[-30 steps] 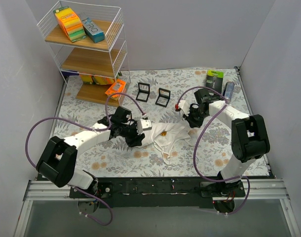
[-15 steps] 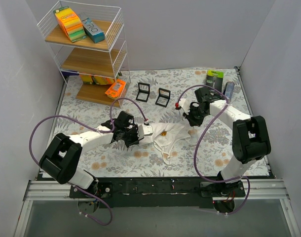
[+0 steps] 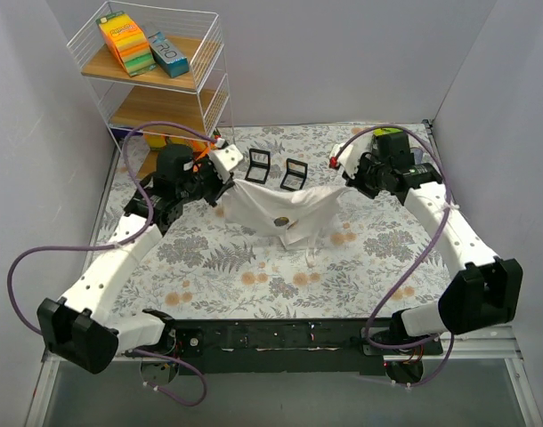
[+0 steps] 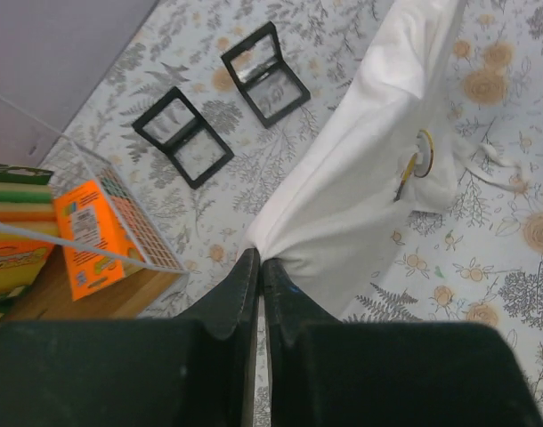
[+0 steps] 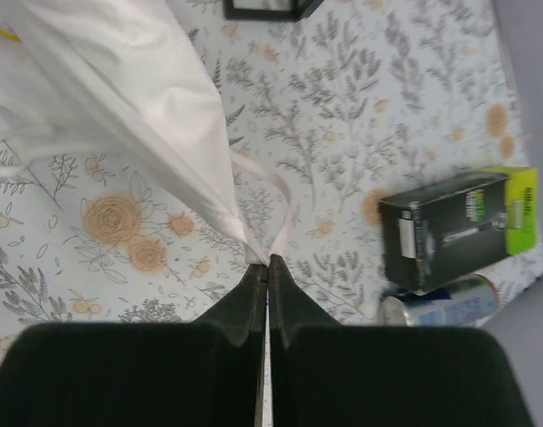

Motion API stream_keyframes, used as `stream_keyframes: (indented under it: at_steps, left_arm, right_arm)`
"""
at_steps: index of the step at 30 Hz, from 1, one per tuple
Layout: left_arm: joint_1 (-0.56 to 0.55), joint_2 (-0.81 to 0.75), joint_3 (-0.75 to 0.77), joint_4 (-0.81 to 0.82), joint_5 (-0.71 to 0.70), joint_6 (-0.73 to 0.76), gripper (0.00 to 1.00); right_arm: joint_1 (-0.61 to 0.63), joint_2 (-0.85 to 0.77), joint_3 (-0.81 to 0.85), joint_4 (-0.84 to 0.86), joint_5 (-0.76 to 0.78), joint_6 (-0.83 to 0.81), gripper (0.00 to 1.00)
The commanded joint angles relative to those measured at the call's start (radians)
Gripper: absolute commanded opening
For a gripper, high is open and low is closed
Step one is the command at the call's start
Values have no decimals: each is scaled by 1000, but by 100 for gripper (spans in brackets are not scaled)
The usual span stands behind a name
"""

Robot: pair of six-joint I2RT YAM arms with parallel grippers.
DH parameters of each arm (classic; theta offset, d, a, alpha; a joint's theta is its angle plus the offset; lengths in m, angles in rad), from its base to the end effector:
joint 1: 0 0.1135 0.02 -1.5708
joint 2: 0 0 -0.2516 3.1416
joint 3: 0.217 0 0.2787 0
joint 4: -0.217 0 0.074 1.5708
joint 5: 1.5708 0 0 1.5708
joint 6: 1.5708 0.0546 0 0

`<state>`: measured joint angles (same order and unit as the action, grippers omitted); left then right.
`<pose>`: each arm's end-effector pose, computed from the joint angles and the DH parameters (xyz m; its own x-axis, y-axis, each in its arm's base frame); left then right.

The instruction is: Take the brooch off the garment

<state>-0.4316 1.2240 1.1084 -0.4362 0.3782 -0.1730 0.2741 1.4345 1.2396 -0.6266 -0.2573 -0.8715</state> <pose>0.2804 -0.1513 0.3129 -0.5851 0.0934 -0.8056 0.5824 0.7397 -0.3373 0.3340 0.1083 0.2761 -0.1257 -0.8041 -0.5810 -0.8153 0.4174 -0.4013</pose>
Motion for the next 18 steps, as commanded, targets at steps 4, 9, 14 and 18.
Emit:
stream_keyframes:
  at_steps: [4,9,14,18]
  left_arm:
    - [79,-86,160,-220,-27,-80,0]
    - [80,-199,179,-262,-4,-66,0]
    - [79,-361,157,-297,25,-125,0]
    - [80,-457,150,-343,73,-140,0]
  right_arm:
    - [-10,-126,162,-44,10,8,1]
    - [-6,-201,242,-99,4,68,1]
    - [56,-279,355,-249,36,114,1]
    - [88,-312,423,-390,20,140,1]
